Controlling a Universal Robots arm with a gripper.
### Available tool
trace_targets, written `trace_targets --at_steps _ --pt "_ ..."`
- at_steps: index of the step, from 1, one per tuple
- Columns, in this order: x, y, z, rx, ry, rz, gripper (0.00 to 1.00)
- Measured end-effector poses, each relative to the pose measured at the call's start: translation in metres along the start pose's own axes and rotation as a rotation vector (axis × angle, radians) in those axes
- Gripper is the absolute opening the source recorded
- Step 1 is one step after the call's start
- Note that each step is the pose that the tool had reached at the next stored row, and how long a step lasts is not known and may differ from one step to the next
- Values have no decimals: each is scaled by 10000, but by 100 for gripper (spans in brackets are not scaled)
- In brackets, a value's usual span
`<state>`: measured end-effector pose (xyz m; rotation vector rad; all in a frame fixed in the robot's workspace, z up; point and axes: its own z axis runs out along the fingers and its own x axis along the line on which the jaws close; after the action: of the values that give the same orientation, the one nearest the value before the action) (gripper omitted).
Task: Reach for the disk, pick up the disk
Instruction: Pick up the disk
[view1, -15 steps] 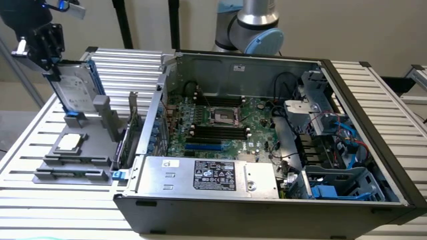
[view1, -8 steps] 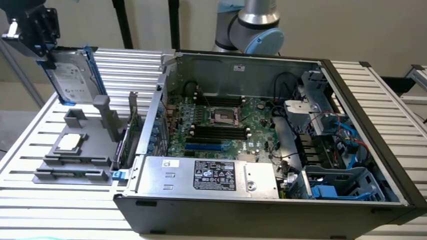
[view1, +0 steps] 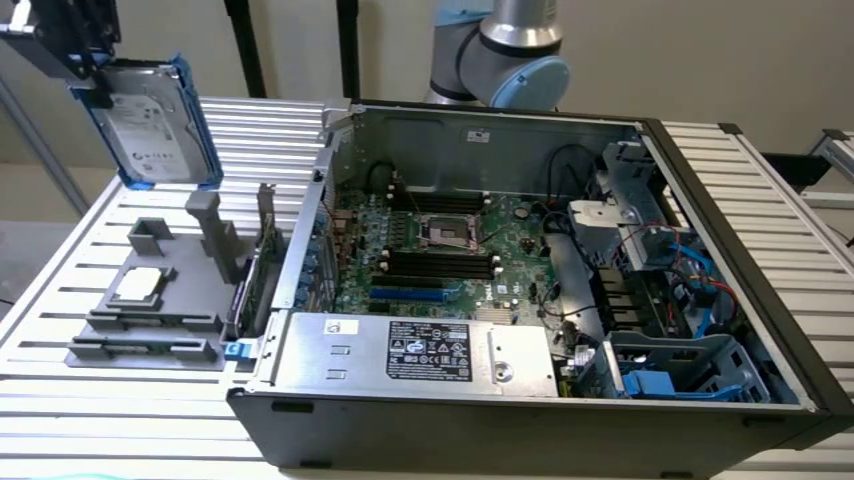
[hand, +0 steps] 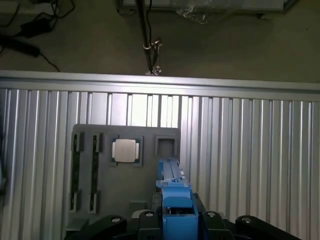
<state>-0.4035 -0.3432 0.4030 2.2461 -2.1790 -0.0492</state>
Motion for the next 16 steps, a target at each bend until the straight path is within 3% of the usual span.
trace_targets --at_steps 7,16 --pt "9 -248 -322 -40 -78 -79 33" --pt "26 -647 -700 -158 -221 -86 33"
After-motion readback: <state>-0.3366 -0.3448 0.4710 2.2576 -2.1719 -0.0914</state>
